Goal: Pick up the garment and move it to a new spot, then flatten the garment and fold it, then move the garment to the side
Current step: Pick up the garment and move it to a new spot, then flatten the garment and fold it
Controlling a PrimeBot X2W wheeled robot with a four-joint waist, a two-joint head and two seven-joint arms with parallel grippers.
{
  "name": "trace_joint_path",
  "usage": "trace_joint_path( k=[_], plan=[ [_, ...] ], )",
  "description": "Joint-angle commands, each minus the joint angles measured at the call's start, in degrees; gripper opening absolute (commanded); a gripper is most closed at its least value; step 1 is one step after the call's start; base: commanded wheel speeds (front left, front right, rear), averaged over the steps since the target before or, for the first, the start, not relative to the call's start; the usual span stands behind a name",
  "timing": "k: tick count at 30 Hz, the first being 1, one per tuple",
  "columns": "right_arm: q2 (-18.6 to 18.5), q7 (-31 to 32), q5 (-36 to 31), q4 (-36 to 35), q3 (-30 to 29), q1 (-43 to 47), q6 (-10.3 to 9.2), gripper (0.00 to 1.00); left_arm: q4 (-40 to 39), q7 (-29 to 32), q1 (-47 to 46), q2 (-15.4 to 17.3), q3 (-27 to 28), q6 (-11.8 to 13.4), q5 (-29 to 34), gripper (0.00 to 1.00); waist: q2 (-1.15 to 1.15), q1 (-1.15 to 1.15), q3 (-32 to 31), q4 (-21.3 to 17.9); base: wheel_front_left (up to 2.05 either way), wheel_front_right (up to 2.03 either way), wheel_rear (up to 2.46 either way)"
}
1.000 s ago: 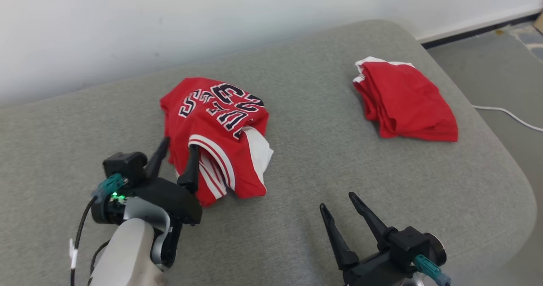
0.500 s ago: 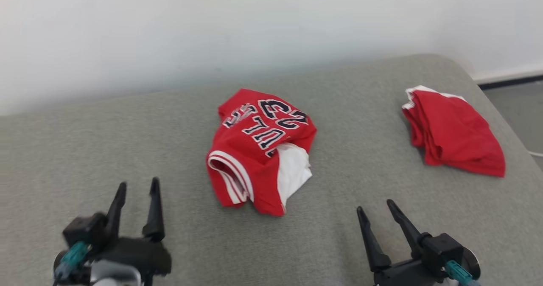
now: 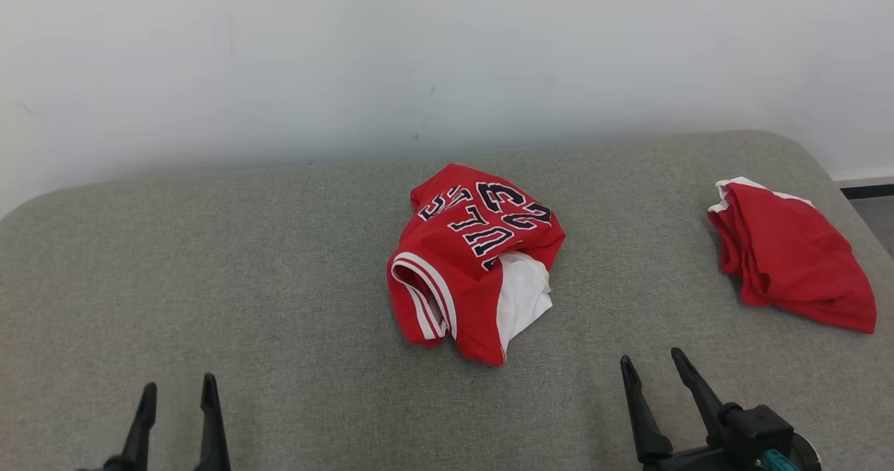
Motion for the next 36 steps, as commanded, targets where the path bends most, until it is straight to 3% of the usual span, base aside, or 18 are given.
trace_joint_path(
  k=[1,9,23,36],
  plan=[
    [-0.20,-0.38,-0.56,0.02,-0.60,0.69,-0.16,1.00,-1.19,-0.01,1.98,-0.33,0.17,-0.38,1.32,1.00,0.00,0.00,-0.11,0.08,0.00,0.00,0.00],
    [0.31,-0.82,-0.79,0.36,-1.72,1.79,-0.16,1.00,-4.28,-0.01,7.17,-1.44,0.71,-1.24,2.94,1.00,0.00,0.00,-0.21,0.40,0.00,0.00,0.00],
    [0.95,-1.08,-0.79,1.34,-1.32,0.79,-0.16,1.00,-3.87,-0.01,6.08,-1.81,0.99,-2.29,3.42,1.00,0.00,0.00,-0.07,0.53,0.00,0.00,0.00],
    [1.24,-1.37,-0.24,2.30,-0.83,0.41,-0.17,1.00,-4.33,-0.02,6.93,-1.86,-0.06,-1.43,2.85,1.00,0.00,0.00,-0.46,0.25,0.00,0.00,0.00]
  ],
)
